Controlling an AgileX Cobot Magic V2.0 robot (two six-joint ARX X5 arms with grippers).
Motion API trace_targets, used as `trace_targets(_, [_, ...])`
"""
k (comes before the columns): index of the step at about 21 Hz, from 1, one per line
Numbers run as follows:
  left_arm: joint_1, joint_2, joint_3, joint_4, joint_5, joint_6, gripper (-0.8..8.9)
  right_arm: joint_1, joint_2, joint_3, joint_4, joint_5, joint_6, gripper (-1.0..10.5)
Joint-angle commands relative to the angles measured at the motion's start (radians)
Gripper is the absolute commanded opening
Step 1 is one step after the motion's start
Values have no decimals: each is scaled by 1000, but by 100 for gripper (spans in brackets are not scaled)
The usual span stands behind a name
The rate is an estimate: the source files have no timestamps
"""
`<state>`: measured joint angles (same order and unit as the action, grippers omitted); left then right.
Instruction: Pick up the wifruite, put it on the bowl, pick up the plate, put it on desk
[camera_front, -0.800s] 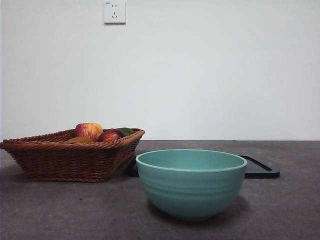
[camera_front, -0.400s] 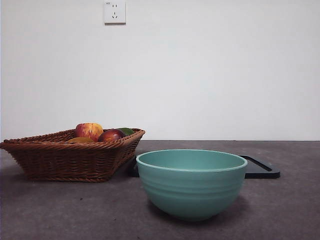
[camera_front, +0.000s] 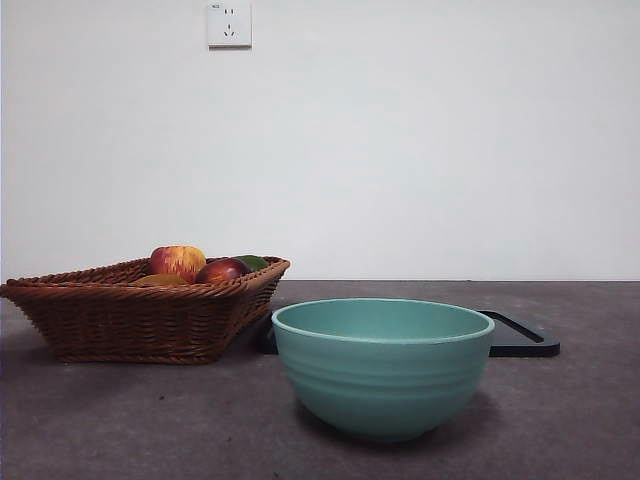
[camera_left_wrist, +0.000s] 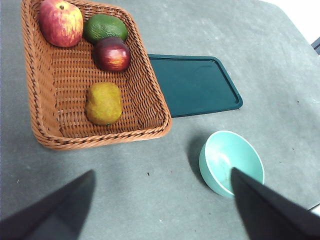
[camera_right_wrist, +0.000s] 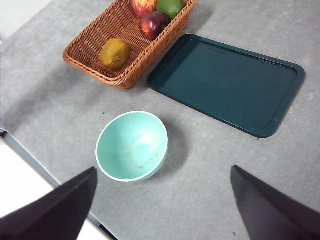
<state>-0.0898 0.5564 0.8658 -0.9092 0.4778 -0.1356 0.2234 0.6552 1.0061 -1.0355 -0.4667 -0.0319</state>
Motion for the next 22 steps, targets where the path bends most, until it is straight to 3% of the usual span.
trace_targets(1, [-2,6,18,11,5,15,479,5,10,21,10,3,22,439])
trace_targets(12, [-9,74,42,22,5,15,473,4,11,21,10,3,51,439])
trace_targets(17, [-58,270,146,43,-16,13,469,4,11,21,10,4,51,439])
trace_targets(22, [-139,509,268,82,-142,18,466,4,11,21,10,4,51,439])
